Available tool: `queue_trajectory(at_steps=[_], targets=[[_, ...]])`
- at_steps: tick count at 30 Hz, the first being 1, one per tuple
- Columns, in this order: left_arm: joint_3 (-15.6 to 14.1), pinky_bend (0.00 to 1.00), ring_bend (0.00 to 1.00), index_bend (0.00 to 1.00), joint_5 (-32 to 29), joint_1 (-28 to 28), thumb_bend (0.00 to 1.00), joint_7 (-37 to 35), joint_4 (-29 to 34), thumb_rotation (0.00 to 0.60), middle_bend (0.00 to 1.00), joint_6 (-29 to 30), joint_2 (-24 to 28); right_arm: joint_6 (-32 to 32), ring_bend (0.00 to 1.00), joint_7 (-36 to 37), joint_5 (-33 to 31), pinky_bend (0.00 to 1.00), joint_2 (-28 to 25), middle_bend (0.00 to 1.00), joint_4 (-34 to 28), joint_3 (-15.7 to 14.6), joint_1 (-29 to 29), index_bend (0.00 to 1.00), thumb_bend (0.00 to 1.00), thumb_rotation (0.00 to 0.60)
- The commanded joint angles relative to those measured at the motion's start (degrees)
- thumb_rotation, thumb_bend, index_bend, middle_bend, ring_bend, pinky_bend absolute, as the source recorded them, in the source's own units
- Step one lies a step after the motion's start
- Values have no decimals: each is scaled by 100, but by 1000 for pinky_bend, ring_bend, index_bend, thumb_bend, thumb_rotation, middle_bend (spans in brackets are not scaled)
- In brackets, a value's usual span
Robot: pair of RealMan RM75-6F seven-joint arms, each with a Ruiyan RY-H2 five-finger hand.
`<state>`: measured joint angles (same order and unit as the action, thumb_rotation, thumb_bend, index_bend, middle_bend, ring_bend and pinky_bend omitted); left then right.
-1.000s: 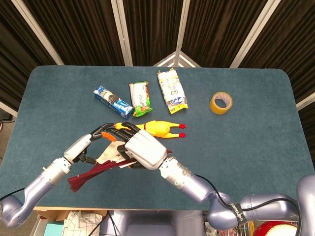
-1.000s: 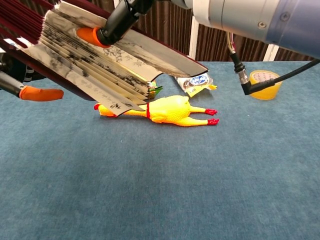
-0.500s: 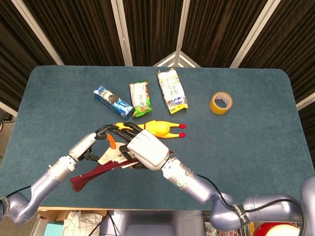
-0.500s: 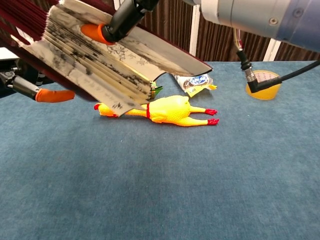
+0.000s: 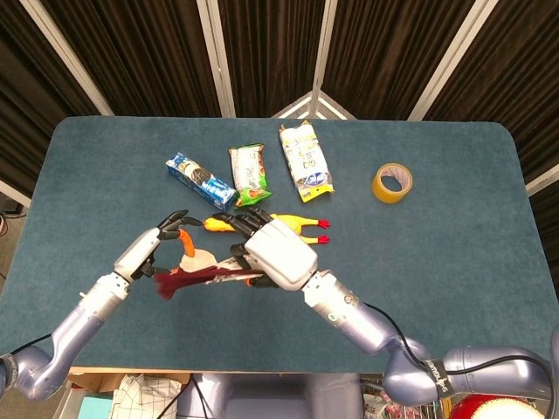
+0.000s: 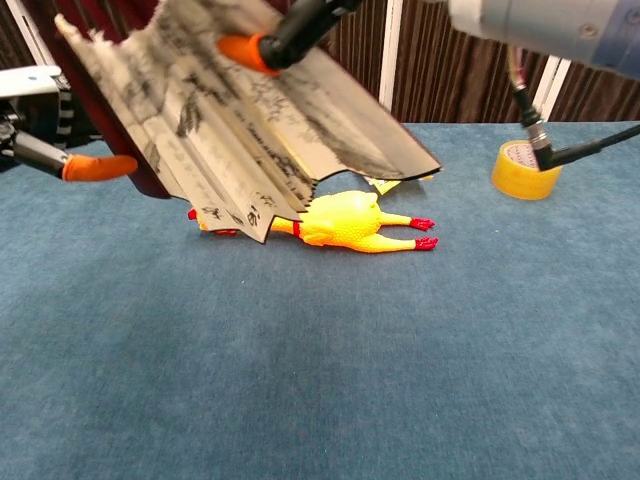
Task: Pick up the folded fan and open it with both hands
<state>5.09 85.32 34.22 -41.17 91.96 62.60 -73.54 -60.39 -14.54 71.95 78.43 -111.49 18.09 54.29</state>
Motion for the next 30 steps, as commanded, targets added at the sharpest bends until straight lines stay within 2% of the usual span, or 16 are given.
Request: queue_trajectory(at_steps=[1, 11, 15, 30], targets=[[91, 6, 0, 645, 33, -100, 557, 301, -239, 600, 185, 325, -208, -69, 254, 111, 48, 165, -95, 171, 22, -12, -95, 879, 443, 600], [223, 10, 0, 650, 419, -287, 550, 835, -949, 600, 186, 1259, -644, -252, 254, 332, 252, 165, -411, 172, 337, -23, -336, 880, 447, 600], [226, 9, 0, 650, 505, -303, 549, 950, -1029, 600, 186, 1388, -678, -321, 254, 412, 305, 165, -489, 173, 470, -34, -422, 879, 447, 600], [283, 10, 0, 649, 899, -293, 545, 2238, -1680, 600, 185, 1955, -1018, -566, 254, 699, 298, 165, -587, 177, 1139, -52, -717, 882, 447, 600]])
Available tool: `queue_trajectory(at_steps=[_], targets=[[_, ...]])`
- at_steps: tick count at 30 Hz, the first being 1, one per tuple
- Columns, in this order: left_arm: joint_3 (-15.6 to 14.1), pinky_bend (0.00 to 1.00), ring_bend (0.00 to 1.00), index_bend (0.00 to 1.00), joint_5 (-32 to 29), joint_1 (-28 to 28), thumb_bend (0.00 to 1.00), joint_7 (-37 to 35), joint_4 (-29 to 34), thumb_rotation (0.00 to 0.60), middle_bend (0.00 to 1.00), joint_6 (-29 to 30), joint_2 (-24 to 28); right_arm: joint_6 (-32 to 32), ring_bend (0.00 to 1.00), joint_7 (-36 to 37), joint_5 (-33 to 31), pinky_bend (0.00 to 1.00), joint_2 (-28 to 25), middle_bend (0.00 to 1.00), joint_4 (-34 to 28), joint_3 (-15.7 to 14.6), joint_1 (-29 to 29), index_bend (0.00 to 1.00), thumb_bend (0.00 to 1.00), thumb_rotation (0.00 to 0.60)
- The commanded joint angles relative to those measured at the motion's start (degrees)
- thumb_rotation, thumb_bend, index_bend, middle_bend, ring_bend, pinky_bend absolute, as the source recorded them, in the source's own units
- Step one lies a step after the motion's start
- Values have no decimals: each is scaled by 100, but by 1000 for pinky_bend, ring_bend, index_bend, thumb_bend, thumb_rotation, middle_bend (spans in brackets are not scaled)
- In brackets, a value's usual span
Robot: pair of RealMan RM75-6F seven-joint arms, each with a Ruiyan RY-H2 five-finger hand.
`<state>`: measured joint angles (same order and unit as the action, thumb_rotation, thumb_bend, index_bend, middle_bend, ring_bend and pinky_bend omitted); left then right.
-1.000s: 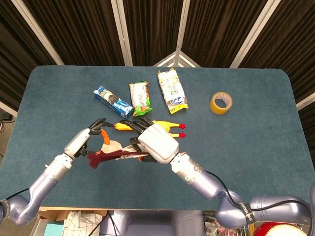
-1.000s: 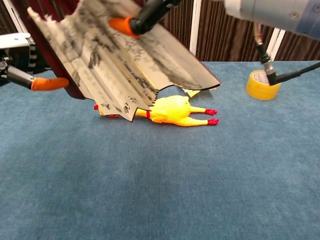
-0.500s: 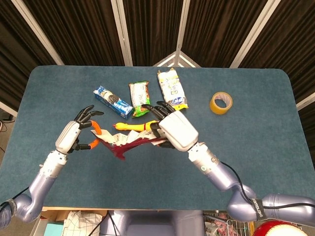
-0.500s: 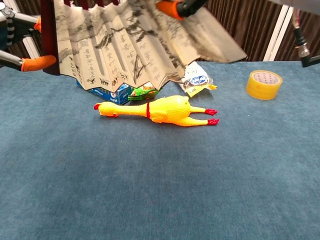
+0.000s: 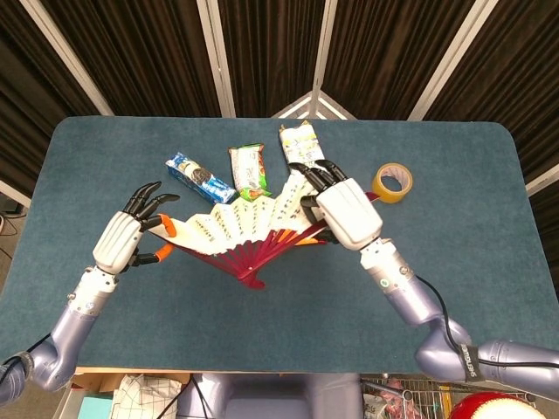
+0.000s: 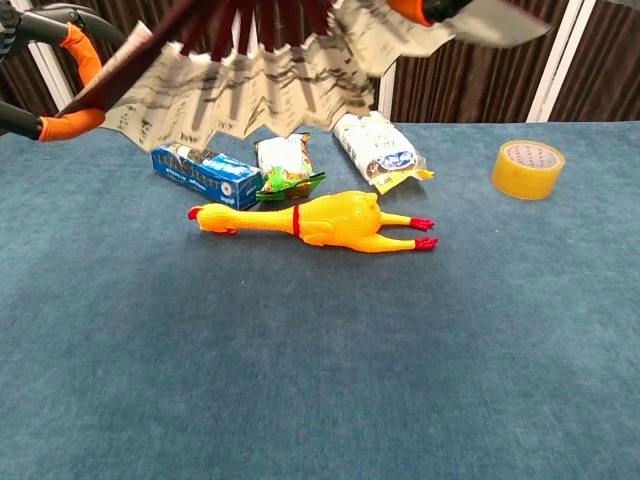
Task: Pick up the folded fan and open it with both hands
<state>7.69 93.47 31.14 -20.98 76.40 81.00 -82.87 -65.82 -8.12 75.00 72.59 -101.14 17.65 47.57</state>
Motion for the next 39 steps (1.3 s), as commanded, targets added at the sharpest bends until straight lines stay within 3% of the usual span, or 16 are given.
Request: queue_trajectory(at_steps=[1, 22, 26, 27, 29, 31, 33, 39], targets=[[36, 9, 0, 649, 129, 13, 543, 382, -207, 600, 185, 198, -135, -34, 254, 70, 12, 165, -8, 177, 180, -27, -68, 881, 447, 600], [154, 9, 0, 646, 209, 94, 526, 1386, -1313, 600, 178, 595, -698, -232, 254, 858, 245, 165, 246, 177, 1352, -332, -481, 882, 447, 600], [186, 9, 0, 593, 252, 91, 524, 1451, -1405, 600, 157, 765, -770, -276, 254, 773, 348, 165, 317, 177, 1563, -402, -505, 870, 453, 600], [193, 9, 0, 549, 271, 87, 522, 1469, -1425, 600, 141, 826, -785, -288, 253, 737, 382, 161, 343, 177, 1628, -426, -511, 828, 454, 600], [208, 4, 0, 334, 291, 77, 508, 1479, -1442, 600, 59, 938, -814, -283, 229, 644, 445, 130, 380, 170, 1733, -490, -525, 580, 445, 600], [186, 0, 0, 131, 329, 80, 495, 1443, -1421, 600, 4, 978, -801, -113, 174, 395, 405, 91, 326, 133, 1763, -589, -523, 194, 365, 600], [151, 0, 0, 17, 396, 87, 488, 1360, -1367, 600, 0, 1028, -749, 147, 142, 7, 295, 87, 201, 97, 1700, -686, -496, 38, 283, 600], [122, 0, 0, 0, 531, 70, 483, 1021, -921, 600, 0, 1222, -469, 484, 122, -913, -151, 87, 25, 30, 1338, -739, -476, 0, 186, 600]])
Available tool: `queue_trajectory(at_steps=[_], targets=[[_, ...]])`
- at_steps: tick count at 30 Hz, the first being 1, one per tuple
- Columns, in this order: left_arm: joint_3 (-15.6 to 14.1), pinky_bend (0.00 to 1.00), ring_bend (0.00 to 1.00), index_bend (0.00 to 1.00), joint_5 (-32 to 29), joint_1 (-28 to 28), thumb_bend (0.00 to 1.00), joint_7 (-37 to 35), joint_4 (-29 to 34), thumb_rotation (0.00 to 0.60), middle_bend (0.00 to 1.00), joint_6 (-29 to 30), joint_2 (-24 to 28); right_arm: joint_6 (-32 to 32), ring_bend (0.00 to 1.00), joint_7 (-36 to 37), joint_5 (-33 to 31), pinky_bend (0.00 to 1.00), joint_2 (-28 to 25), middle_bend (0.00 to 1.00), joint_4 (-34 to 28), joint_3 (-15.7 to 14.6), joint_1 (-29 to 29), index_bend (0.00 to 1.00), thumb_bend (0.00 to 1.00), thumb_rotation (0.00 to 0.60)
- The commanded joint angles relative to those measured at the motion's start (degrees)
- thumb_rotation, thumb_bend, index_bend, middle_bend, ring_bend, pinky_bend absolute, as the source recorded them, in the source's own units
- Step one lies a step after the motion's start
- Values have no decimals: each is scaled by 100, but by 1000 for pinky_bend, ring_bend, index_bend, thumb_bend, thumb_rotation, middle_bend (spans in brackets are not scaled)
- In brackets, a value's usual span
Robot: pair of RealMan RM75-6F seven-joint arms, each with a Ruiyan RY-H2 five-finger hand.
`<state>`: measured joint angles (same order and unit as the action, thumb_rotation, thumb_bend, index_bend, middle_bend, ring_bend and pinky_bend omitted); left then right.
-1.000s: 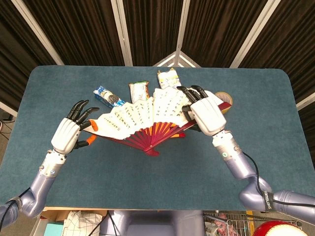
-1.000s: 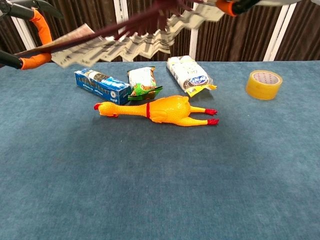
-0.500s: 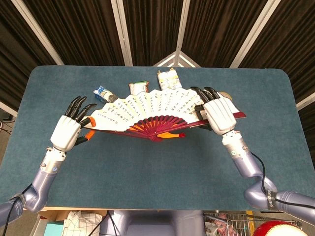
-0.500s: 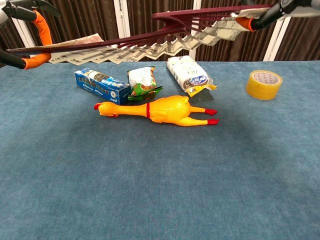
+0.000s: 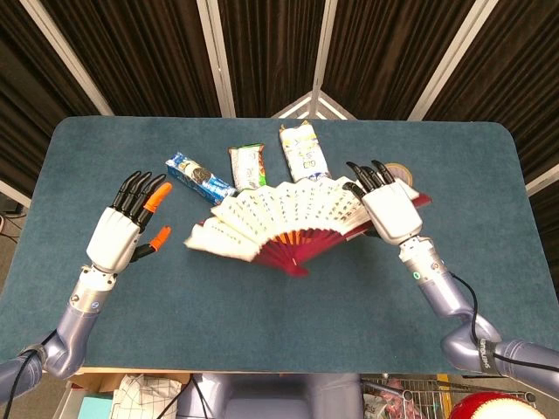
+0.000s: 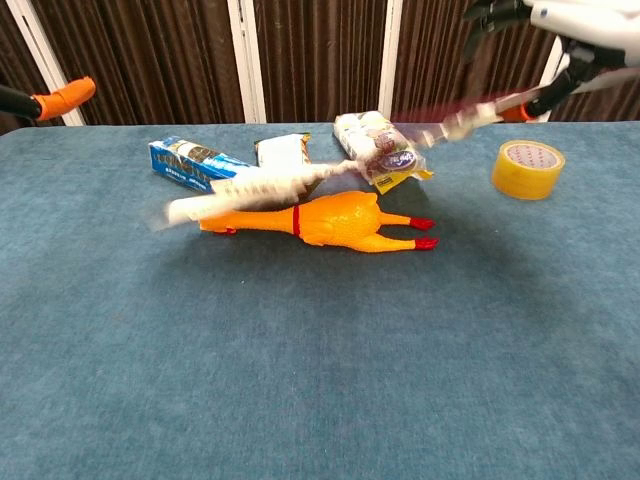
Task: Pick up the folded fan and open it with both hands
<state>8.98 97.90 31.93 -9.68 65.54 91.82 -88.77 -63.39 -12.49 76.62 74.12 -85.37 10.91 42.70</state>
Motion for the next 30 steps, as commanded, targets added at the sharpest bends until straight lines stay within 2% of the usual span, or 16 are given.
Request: queue_trajectory(at_steps=[1, 8, 13, 19, 24, 27, 30], targets=[[-15, 0, 0, 0, 117, -17, 483, -100, 212, 600, 0, 180, 154, 243, 122, -560, -365, 87, -130, 27, -286, -58, 8, 0, 183, 600], [-21, 0, 0, 0, 158, -161, 478, 301, 879, 600, 0, 353, 463, 301, 122, -1451, -623, 87, -269, 12, -440, -152, -5, 0, 183, 600], [-121, 0, 0, 0, 168, -394, 477, 664, 1484, 600, 0, 494, 714, 350, 122, -1702, -915, 87, -410, 2, -532, -195, -90, 0, 184, 600], [-478, 0, 0, 0, 229, -887, 477, 1226, 2133, 600, 0, 718, 1063, 277, 122, -1825, -1032, 87, -575, 0, -490, -314, -263, 0, 183, 600], [-775, 0, 0, 3, 158, -1321, 477, 1246, 2233, 600, 0, 925, 1218, 15, 124, -1870, -996, 87, -655, 0, -414, -375, -457, 0, 183, 600], [-971, 0, 0, 37, -50, -1620, 478, 1377, 2129, 600, 0, 909, 1321, -255, 150, -1910, -977, 87, -760, 0, -530, -410, -645, 0, 183, 600], [-1114, 0, 0, 58, -495, -1892, 478, 1774, 2196, 600, 0, 690, 1452, -539, 189, -1746, -894, 102, -883, 0, -912, -461, -882, 0, 184, 600]])
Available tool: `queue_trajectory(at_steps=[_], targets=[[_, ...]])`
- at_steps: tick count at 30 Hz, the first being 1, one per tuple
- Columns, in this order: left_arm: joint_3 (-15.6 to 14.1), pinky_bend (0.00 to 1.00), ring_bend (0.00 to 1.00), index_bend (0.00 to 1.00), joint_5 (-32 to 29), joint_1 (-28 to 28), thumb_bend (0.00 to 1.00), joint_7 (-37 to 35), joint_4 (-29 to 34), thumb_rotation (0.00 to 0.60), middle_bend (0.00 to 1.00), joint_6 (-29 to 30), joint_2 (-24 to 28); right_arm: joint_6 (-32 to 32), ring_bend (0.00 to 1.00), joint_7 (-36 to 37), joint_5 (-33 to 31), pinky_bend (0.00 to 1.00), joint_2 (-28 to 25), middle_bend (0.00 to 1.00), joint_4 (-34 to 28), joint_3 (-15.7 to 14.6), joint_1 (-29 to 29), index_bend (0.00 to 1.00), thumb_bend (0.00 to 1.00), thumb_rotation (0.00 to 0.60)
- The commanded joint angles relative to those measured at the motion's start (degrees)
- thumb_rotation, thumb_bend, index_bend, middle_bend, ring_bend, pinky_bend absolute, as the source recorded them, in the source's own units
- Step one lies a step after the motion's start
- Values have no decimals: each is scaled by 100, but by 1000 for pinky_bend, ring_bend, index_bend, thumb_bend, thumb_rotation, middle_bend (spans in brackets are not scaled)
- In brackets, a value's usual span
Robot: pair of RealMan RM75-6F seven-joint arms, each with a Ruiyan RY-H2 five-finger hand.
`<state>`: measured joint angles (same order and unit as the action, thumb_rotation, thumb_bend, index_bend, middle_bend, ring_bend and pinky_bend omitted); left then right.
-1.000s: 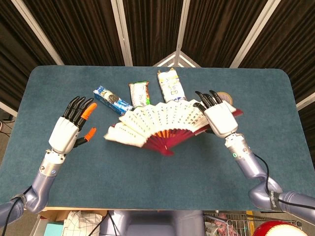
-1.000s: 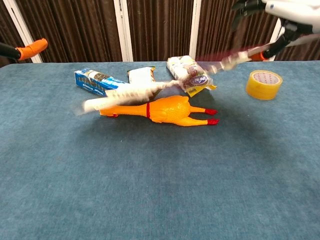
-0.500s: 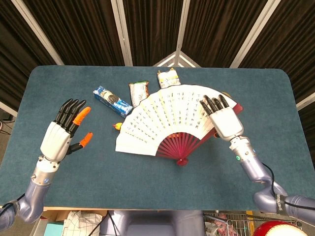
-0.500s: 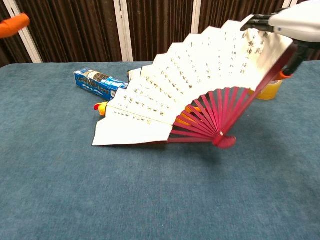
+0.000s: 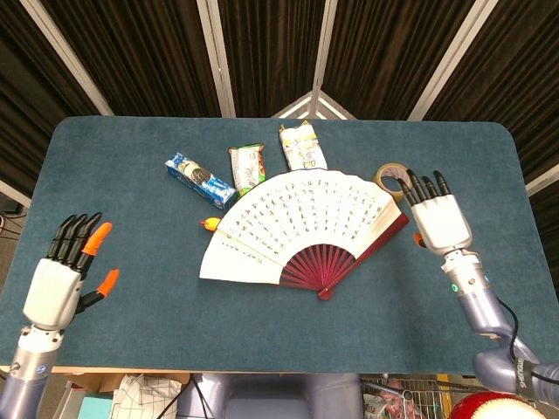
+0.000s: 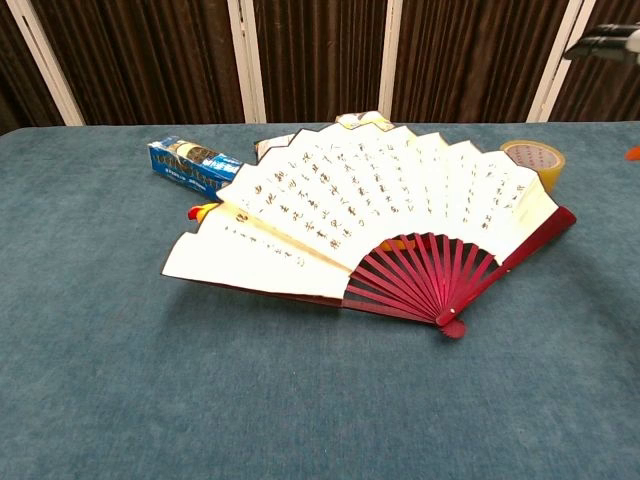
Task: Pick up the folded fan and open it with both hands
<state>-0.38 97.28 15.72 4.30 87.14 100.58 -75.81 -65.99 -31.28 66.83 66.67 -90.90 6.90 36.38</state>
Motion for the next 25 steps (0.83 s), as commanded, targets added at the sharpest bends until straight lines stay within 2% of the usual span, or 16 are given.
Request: queue_trajectory(at_steps=[1, 4, 5, 8, 13, 18, 25], targets=[[-226, 0, 0, 63, -637, -352, 478, 491, 118, 600, 0, -316, 220, -412, 198, 258, 168, 110, -179, 0, -540, -96, -362, 0, 184, 600], [-273, 0, 0, 99, -1198, -486, 478, 769, 394, 600, 0, -689, 417, -943, 204, 777, 681, 116, -249, 21, -1018, -291, -771, 0, 184, 600], [-270, 0, 0, 105, -1517, -519, 478, 957, 554, 600, 0, -907, 525, -1259, 206, 936, 963, 119, -257, 29, -1182, -442, -1010, 5, 184, 600], [-202, 0, 0, 100, -2009, -560, 477, 1395, 905, 600, 0, -1129, 721, -1782, 210, 972, 1453, 123, -272, 40, -1366, -802, -1460, 58, 184, 600], [-185, 0, 0, 87, -2210, -674, 476, 1616, 1317, 600, 0, -1146, 934, -2628, 215, 1144, 1974, 122, -126, 49, -1382, -1301, -2266, 68, 184, 600], [-246, 0, 0, 65, -1978, -781, 475, 1285, 1371, 600, 0, -1106, 1116, -3113, 215, 1282, 2256, 123, -36, 56, -946, -1426, -2699, 69, 183, 600], [-287, 0, 0, 57, -1706, -887, 475, 985, 1255, 600, 0, -1062, 1215, -3194, 215, 1187, 2184, 123, -134, 59, -842, -1317, -2895, 68, 183, 600]])
